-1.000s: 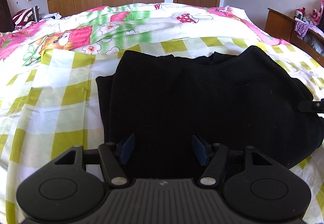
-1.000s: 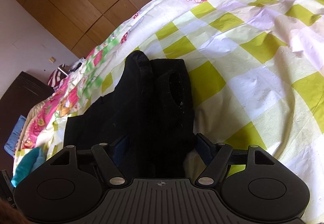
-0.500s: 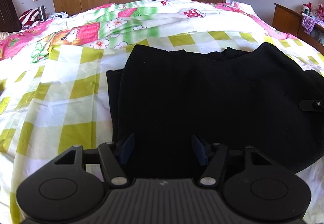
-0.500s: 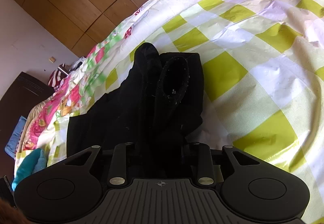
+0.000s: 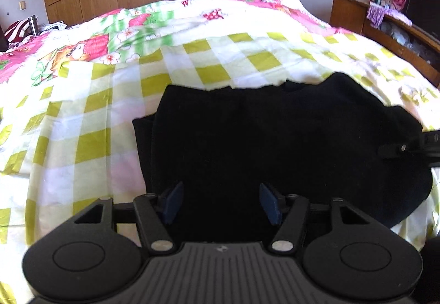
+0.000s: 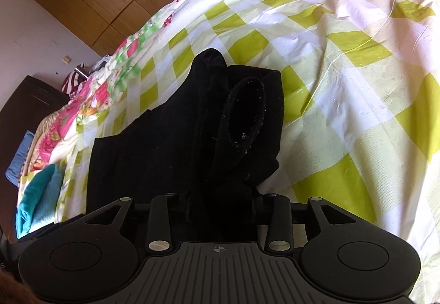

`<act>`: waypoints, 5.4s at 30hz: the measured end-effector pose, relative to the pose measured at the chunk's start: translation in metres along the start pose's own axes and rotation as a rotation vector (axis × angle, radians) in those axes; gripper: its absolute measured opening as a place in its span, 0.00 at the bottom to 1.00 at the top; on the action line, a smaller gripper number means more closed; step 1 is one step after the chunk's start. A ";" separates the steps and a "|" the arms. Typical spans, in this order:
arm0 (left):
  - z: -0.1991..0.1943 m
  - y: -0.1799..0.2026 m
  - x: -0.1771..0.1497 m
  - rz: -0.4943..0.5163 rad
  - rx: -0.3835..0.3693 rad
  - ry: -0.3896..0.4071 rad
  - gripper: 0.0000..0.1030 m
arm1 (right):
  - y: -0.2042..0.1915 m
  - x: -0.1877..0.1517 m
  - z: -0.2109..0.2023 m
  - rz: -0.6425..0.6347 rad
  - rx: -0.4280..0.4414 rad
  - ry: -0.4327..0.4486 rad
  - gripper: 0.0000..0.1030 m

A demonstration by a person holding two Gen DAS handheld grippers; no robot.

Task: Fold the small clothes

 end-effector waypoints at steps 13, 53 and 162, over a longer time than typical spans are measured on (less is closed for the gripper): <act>0.069 0.045 0.024 0.037 0.002 0.024 0.70 | 0.009 0.002 -0.001 0.063 0.027 0.061 0.39; -0.049 -0.062 -0.077 -0.211 -0.238 -0.060 0.71 | -0.270 -0.090 0.094 -0.741 0.050 -0.102 0.45; 0.003 -0.091 -0.042 -0.376 -0.244 0.044 0.76 | -0.304 -0.053 0.130 -0.649 0.068 -0.170 0.12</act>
Point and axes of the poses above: each gripper's, at about its wrist camera, not at the fingertips, and z roughly the way its jaws point, y to its right, x to its top, the point moved 4 cm from there along z, roughly the way its jaws point, and after that the axes turned 2 degrees about z, right-handed, at the moved point
